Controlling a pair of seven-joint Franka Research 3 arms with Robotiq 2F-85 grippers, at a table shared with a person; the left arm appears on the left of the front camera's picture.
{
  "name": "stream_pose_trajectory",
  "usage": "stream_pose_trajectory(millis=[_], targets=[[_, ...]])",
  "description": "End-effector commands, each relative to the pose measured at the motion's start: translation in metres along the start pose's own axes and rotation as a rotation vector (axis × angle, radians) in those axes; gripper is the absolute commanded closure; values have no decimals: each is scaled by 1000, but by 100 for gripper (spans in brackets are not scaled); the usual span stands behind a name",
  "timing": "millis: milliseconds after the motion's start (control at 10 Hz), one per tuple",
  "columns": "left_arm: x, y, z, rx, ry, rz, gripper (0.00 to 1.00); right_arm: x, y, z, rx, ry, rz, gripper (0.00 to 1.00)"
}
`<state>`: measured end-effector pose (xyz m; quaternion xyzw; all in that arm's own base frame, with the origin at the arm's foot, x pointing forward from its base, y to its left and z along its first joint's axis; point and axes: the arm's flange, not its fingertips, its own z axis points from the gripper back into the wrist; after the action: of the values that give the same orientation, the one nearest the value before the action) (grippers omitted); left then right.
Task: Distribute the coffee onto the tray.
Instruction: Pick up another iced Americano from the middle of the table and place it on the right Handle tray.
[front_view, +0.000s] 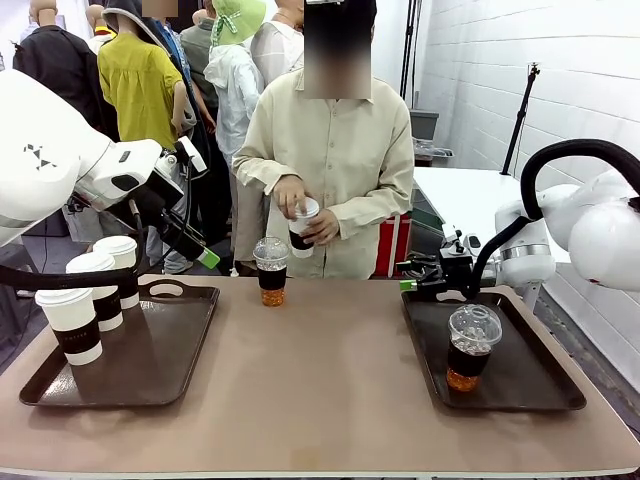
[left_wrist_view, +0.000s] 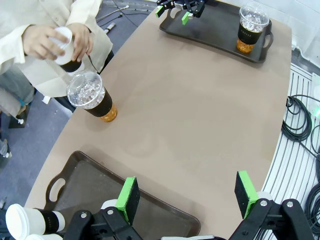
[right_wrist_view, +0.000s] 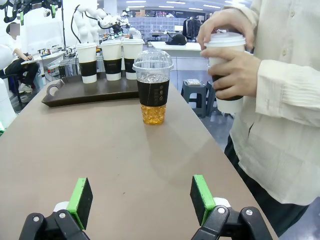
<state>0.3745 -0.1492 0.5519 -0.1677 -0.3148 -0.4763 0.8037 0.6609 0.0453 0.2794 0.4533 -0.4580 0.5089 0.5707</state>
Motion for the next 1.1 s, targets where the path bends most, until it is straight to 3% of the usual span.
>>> stream_pose_trajectory(millis=[0, 1000], targets=[[-1, 2, 0, -7, -6, -4, 0, 1, 0, -1, 2, 0, 2, 0], [-1, 2, 0, -7, -6, -4, 0, 4, 3, -7, -3, -14, -10, 0]])
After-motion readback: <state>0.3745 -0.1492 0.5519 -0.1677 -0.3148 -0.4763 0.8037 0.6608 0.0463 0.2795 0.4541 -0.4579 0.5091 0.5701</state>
